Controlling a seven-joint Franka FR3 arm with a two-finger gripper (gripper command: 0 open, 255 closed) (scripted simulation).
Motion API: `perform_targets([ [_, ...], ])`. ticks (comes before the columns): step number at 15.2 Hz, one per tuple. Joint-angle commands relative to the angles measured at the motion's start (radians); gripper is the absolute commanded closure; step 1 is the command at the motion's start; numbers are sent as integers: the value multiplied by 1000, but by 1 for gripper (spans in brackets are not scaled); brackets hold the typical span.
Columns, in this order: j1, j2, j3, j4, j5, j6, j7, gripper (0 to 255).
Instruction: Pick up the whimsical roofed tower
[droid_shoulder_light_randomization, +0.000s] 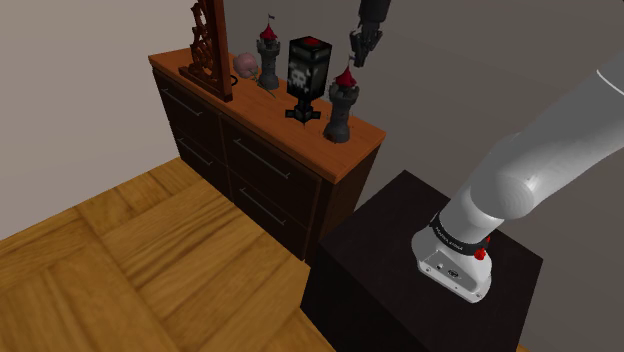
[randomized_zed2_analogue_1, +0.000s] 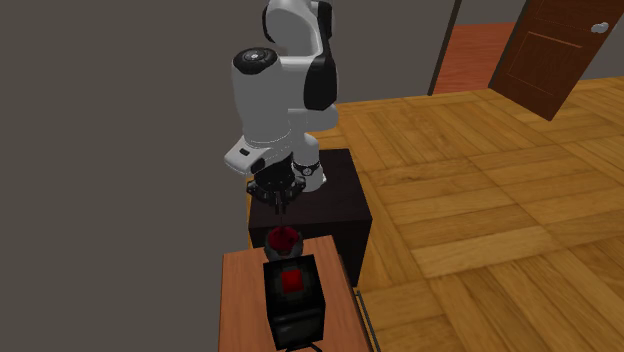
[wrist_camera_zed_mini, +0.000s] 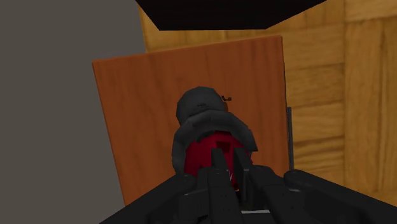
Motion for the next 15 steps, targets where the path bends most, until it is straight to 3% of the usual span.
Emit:
perform_targets([
  [1, 0, -2, 1, 21, 0, -23, 1, 255],
  [15, 3, 4, 3, 191, 2, -187, 3, 255],
])
